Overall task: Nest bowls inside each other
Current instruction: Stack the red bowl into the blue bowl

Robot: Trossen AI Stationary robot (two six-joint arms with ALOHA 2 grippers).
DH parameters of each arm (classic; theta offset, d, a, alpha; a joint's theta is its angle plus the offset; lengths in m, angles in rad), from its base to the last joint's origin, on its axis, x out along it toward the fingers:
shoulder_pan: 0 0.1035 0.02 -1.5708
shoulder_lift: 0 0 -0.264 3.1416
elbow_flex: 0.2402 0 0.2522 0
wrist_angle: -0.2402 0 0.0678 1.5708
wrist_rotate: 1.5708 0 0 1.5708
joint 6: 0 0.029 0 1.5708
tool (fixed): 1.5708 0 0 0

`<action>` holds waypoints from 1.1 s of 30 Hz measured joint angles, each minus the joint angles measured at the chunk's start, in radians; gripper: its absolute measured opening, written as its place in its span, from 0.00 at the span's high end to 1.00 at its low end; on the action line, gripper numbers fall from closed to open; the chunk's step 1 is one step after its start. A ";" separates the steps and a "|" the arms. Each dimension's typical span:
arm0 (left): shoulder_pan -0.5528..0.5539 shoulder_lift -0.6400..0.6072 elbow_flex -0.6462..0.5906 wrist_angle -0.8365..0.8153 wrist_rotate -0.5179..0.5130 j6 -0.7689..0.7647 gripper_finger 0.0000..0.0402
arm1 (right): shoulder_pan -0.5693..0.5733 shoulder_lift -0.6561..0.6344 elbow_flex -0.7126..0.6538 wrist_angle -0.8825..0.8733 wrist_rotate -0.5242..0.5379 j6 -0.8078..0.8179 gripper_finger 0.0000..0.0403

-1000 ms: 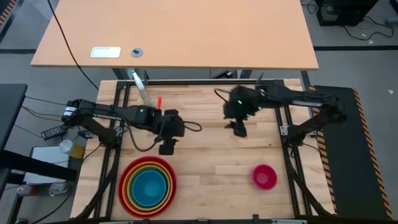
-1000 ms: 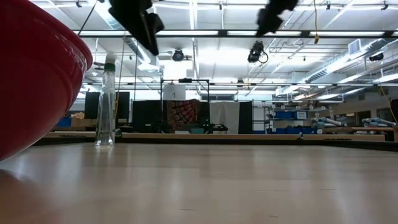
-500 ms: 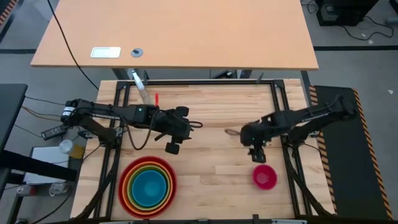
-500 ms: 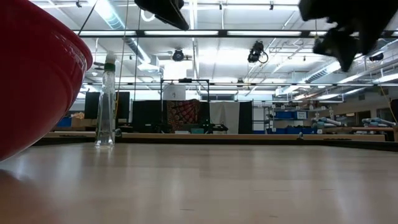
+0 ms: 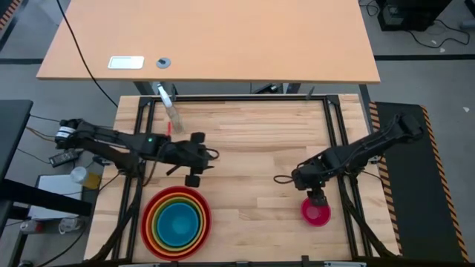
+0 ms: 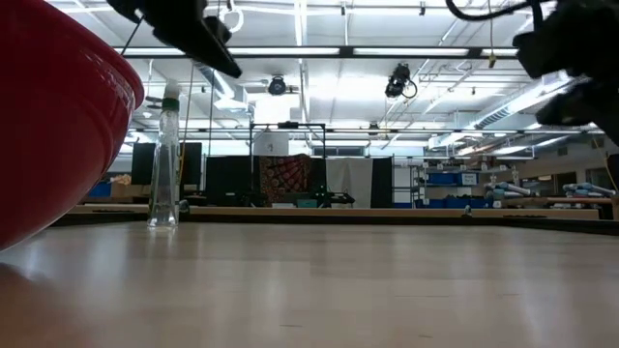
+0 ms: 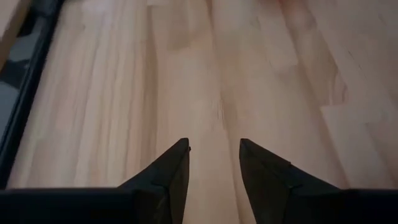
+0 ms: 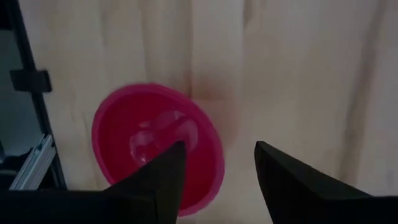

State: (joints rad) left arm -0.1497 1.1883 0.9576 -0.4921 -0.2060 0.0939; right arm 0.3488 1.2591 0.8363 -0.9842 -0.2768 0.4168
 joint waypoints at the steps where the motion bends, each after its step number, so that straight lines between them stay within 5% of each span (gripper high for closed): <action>1: 0.000 -0.026 -0.024 0.012 -0.009 -0.031 0.65 | 0.005 0.000 -0.013 0.007 -0.012 0.000 0.51; 11: 0.007 -0.210 -0.145 -0.028 -0.068 -0.231 0.65 | 0.017 0.000 -0.128 0.089 -0.076 0.003 0.56; 20: 0.048 -0.178 -0.156 -0.012 -0.070 -0.466 0.65 | 0.017 0.000 -0.190 0.139 -0.084 0.040 0.60; 33: 0.053 -0.046 -0.149 0.226 -0.132 -0.564 0.42 | 0.009 0.002 -0.192 0.131 -0.102 0.187 0.96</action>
State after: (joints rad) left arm -0.0971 1.1422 0.8083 -0.2663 -0.3384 -0.4704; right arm 0.3574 1.2610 0.6441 -0.8529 -0.3786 0.6040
